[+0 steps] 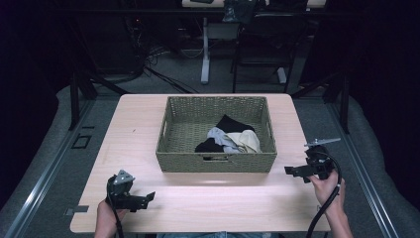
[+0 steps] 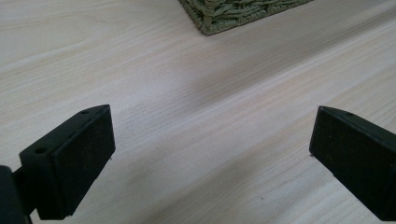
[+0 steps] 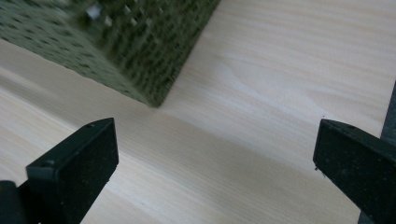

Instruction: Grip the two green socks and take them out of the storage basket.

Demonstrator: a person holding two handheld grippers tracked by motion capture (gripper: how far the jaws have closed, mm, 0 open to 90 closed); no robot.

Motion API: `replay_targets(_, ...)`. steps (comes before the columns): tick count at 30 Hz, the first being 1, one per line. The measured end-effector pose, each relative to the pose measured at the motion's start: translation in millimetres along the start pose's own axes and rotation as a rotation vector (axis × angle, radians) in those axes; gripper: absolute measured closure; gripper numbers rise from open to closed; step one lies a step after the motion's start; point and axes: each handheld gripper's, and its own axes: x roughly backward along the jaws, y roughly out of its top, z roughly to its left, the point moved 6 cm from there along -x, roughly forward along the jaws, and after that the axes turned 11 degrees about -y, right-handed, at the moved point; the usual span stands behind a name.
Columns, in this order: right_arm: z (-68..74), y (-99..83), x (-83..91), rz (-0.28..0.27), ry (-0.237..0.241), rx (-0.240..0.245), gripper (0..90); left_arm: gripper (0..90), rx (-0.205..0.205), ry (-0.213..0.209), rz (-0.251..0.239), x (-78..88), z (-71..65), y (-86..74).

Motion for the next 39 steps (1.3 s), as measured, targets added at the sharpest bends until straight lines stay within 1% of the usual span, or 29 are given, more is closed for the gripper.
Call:
replay_targets(2, 2.9, 6.2, 9.4, -0.016, 0.012, 0.009, 0.0, 0.3, -0.006, -0.010, 0.008, -1.8, -1.0, 1.2)
replay_targets(5, 5.4, 13.5, 23.6, -0.044, 0.000, 0.018, 0.0, 0.3, -0.020, -0.018, 0.010, -3.5, -2.4, 3.4)
replay_targets(7, 7.3, 18.4, 32.0, -0.056, 0.009, 0.020, 0.0, 0.2, -0.018, -0.018, 0.013, -5.2, -2.2, 4.4)
replay_targets(9, 9.4, 22.6, 35.2, -0.068, 0.015, 0.020, 0.0, 0.2, -0.014, -0.020, 0.012, -6.1, -2.0, 5.0)
replay_targets(12, 15.1, 33.7, 41.0, -0.081, 0.030, 0.034, 0.0, 0.2, -0.018, -0.019, 0.009, -7.1, -2.5, 5.9)
replay_targets(13, 17.5, 38.0, 43.1, -0.092, 0.035, 0.039, 0.0, 0.2, -0.018, -0.025, 0.015, -6.8, -2.9, 5.7)
replay_targets(16, 25.9, 53.7, 50.6, -0.102, 0.040, 0.066, 0.0, 0.2, -0.016, -0.020, 0.010, -5.6, -2.3, 4.6)
replay_targets(17, 25.9, 53.7, 50.6, -0.102, 0.040, 0.066, 0.0, 0.2, -0.012, -0.018, 0.009, -5.0, -1.9, 3.9)
replay_targets(18, 30.1, 62.5, 54.0, -0.102, 0.038, 0.081, 0.0, 0.2, -0.010, -0.017, 0.009, -4.3, -1.1, 3.3)
replay_targets(19, 30.1, 62.5, 54.0, -0.102, 0.038, 0.081, 0.0, 0.2, -0.007, -0.019, 0.007, -3.1, -0.9, 2.8)
replay_targets(21, 35.1, 72.1, 56.1, -0.102, 0.043, 0.095, 0.0, 0.2, -0.006, -0.013, 0.001, -1.7, -0.5, 2.3)
replay_targets(22, 36.8, 76.8, 57.4, -0.098, 0.032, 0.112, 0.0, 0.2, -0.006, -0.013, 0.000, -1.5, -0.4, 2.4)
replay_targets(23, 39.6, 81.9, 58.4, -0.099, 0.038, 0.120, 0.0, 0.2, -0.005, -0.012, 0.001, -1.8, -0.3, 2.5)
replay_targets(24, 44.2, 92.0, 59.8, -0.098, 0.036, 0.135, 0.0, 0.2, -0.004, -0.015, 0.005, -2.2, -0.6, 2.5)
replay_targets(25, 44.2, 92.0, 59.8, -0.098, 0.036, 0.135, 0.0, 0.2, -0.005, -0.016, 0.005, -2.7, -0.8, 2.7)
replay_targets(26, 48.2, 101.8, 60.1, -0.099, 0.034, 0.149, 0.0, 0.2, -0.007, -0.013, -0.002, -3.2, -0.9, 3.2)
replay_targets(27, 48.2, 101.8, 60.1, -0.099, 0.034, 0.149, 0.0, 0.2, -0.007, -0.015, 0.002, -2.8, -1.2, 3.3)
replay_targets(28, 52.2, 110.9, 59.8, -0.097, 0.034, 0.163, 0.1, 0.2, -0.008, -0.009, -0.001, -3.1, -1.1, 3.5)
replay_targets(29, 52.2, 110.9, 59.8, -0.097, 0.034, 0.163, 0.1, 0.2, -0.007, -0.016, 0.002, -3.0, -1.0, 3.4)
replay_targets(30, 56.6, 119.3, 58.7, -0.092, 0.035, 0.171, 0.1, 0.2, -0.007, -0.018, 0.002, -2.9, -0.8, 3.5)
replay_targets(31, 56.6, 119.3, 58.7, -0.092, 0.035, 0.171, 0.1, 0.2, -0.007, -0.018, 0.002, -3.1, -0.7, 3.5)
replay_targets(32, 61.5, 127.3, 56.9, -0.086, 0.036, 0.182, 0.2, 0.2, -0.008, -0.019, 0.002, -3.2, -0.7, 3.6)
replay_targets(33, 61.5, 127.3, 56.9, -0.086, 0.036, 0.182, 0.2, 0.2, -0.008, -0.020, 0.003, -3.2, -0.9, 3.7)
replay_targets(34, 63.9, 131.2, 55.6, -0.085, 0.035, 0.189, 0.3, 0.2, -0.010, -0.011, -0.002, -3.5, -0.9, 3.8)
replay_targets(36, 68.6, 138.4, 51.5, -0.076, 0.036, 0.201, 0.3, 0.3, -0.011, -0.020, 0.002, -2.8, -1.0, 3.6)
replay_targets(37, 70.7, 141.6, 49.0, -0.067, 0.030, 0.207, 0.3, 0.2, -0.009, -0.020, 0.001, -2.7, -1.0, 3.5)
replay_targets(39, 74.8, 147.3, 43.0, -0.045, 0.035, 0.214, 0.5, 0.3, -0.010, -0.021, 0.001, -2.4, -0.8, 3.4)
